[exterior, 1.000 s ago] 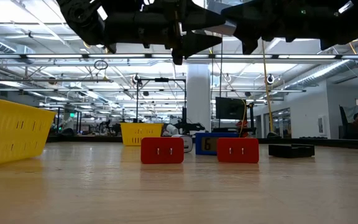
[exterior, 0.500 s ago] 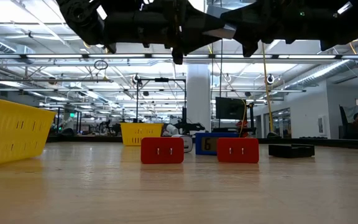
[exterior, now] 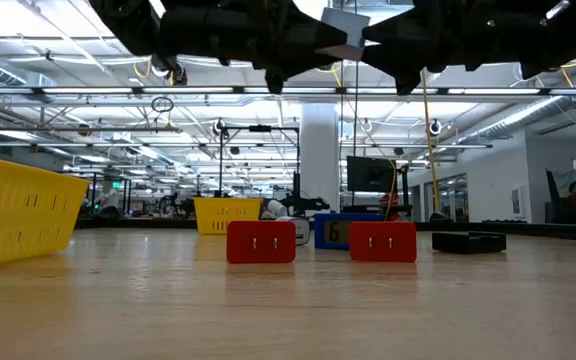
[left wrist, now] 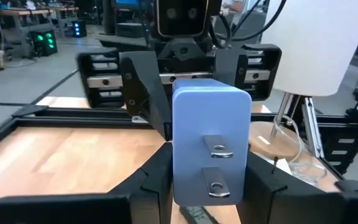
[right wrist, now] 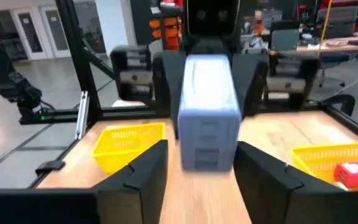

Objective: Pick & Place Office items
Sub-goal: Put the light blue charger adapter into the top yellow bin

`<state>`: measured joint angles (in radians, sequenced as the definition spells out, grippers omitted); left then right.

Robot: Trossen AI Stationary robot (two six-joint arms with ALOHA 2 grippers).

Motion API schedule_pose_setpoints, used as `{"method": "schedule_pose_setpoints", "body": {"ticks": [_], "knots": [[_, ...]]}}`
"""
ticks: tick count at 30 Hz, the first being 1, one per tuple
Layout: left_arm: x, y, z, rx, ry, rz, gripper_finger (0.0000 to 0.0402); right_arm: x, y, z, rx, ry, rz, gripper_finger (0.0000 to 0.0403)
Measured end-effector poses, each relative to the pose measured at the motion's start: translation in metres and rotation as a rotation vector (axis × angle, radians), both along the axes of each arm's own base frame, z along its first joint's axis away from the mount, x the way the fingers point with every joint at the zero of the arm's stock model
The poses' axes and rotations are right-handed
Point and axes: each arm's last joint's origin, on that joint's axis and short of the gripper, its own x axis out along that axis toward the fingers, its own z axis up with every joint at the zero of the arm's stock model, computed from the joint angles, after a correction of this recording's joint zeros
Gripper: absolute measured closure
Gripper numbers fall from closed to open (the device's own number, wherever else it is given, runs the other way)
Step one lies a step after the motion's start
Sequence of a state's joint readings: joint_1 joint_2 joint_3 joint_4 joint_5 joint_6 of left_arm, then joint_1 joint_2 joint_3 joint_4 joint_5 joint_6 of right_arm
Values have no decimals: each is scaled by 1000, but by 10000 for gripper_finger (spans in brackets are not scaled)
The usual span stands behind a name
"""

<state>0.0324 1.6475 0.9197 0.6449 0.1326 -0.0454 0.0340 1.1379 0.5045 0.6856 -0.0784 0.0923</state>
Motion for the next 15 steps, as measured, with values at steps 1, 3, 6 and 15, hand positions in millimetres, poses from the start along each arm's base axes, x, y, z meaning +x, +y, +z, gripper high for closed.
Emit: {"method": "schedule_pose_setpoints", "body": {"ticks": [1,3,6,15], "knots": [[-2,0,2,9,1,13,282,-3,0,2,1,9,3,224],[-9,2,3,26,-6,58,282,-9,0,3,0,35,17,217],[-21,8,-1,42,0,121,282,-17,0,8,0,45,17,211],[-65,36,-27,-5,-3,255,282,-28,0,13,2,70,6,216]]}}
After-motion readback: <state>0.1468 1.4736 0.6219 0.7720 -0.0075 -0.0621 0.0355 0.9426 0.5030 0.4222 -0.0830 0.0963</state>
